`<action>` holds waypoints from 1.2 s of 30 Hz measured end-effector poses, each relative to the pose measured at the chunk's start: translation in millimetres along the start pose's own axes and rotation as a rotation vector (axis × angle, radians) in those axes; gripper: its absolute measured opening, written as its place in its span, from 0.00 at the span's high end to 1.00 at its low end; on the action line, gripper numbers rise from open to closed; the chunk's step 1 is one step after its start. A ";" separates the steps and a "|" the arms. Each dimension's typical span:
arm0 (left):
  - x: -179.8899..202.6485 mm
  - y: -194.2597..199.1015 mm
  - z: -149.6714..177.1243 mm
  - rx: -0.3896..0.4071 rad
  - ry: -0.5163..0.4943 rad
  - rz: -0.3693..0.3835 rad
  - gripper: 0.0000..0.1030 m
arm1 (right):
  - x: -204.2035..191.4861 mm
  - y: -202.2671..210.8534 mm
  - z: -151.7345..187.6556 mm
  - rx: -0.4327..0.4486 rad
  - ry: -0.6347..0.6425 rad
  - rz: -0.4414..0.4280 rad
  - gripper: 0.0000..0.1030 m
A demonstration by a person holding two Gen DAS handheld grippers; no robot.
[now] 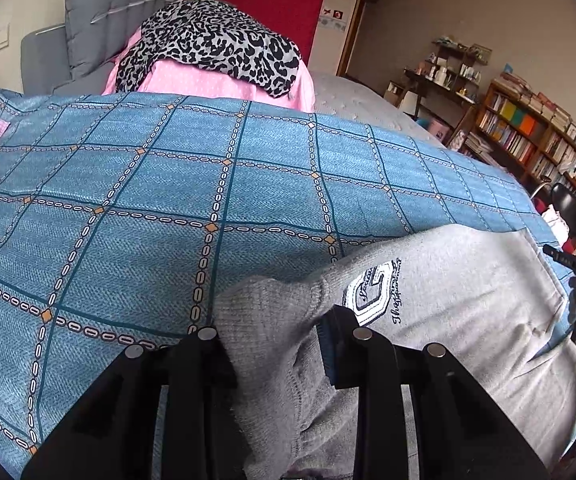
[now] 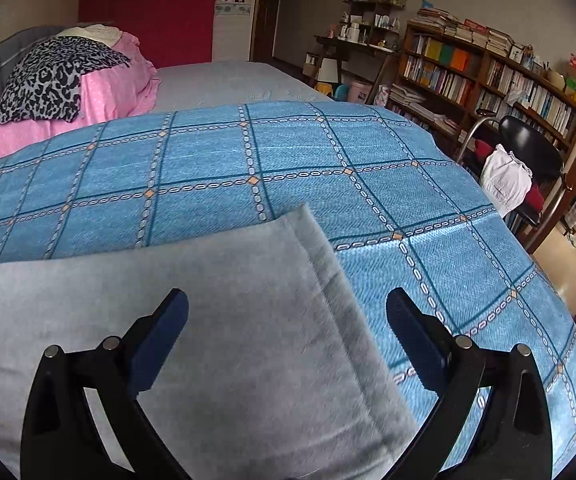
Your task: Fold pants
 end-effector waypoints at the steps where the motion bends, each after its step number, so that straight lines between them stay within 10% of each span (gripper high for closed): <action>1: -1.0 -1.7 -0.2 -0.003 0.002 -0.003 0.72 | 8.1 -11.7 -11.5 -0.015 -0.016 -0.004 0.03; 11: -7.8 -23.5 -0.5 -0.034 0.010 -0.058 0.72 | 31.8 -92.3 -80.3 -0.116 -0.100 -0.190 0.32; 21: -15.3 -34.5 -1.4 -0.053 0.025 -0.071 0.72 | 24.2 -103.8 -75.7 -0.122 -0.061 -0.196 0.90; 36: -0.7 51.4 11.3 0.080 0.009 -0.017 0.72 | 86.9 78.7 -45.9 0.172 -0.118 -0.249 0.91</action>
Point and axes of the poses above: each gripper's, at about its wrist camera, not at the fingertips, and y roughly against the way its jaws point, x to its right, z to its underside, the point moved 6 cm from there along -y, roughly the way its jaws point, and after that the axes turned 14 degrees about -x, right-handed, at the moved point
